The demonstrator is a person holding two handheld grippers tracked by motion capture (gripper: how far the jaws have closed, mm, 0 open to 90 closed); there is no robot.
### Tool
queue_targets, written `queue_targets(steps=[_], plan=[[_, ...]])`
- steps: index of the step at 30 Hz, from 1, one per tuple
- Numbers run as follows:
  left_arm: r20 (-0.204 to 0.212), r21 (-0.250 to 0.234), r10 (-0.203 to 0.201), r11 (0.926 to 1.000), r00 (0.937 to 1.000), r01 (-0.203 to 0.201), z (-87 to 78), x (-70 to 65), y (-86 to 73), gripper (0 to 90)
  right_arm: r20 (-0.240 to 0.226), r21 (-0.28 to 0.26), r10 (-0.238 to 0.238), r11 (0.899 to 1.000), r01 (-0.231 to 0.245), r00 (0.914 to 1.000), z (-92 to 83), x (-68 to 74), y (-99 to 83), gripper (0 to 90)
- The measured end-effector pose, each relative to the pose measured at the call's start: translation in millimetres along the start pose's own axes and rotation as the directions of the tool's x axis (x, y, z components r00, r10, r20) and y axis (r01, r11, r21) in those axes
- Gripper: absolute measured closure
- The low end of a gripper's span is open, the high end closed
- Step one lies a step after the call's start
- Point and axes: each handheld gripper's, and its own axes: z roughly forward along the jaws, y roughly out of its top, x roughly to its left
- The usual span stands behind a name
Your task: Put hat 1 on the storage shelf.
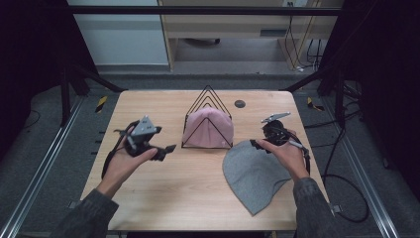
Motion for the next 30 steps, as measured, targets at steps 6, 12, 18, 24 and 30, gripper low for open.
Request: queue_targets(steps=[6, 12, 18, 24, 30], plan=[[-0.029, 0.050, -0.047, 0.9976, 0.9985, 0.048, -15.3, -4.5, -66.5, 10.3, -0.008, 0.058, -0.010, 0.998, 0.010, 0.9999, 23.0, -6.6, -1.4, 39.1], [-0.045, 0.120, -0.076, 0.9895, 0.9961, 0.080, -35.7, -4.8, -102.2, 10.1, -0.022, 0.084, -0.024, 0.996, 0.026, 0.9995, 44.5, -8.0, -2.8, 35.9], [-0.071, 0.093, -0.112, 0.9886, 0.9912, 0.118, -46.2, 2.8, -107.6, 10.5, -0.035, 0.093, -0.027, 0.995, 0.030, 0.9990, 53.4, -9.8, -4.2, 34.2], [-0.079, 0.111, -0.111, 0.9867, 0.9907, 0.119, -45.3, 3.9, -110.0, 10.5, -0.046, 0.099, -0.015, 0.995, 0.019, 0.9988, 56.9, -13.5, -6.1, 35.7], [-0.081, 0.118, -0.112, 0.9857, 0.9905, 0.121, -44.8, 4.3, -110.4, 10.5, -0.033, 0.108, -0.039, 0.993, 0.042, 0.9987, 55.1, -15.6, -5.2, 36.0]])
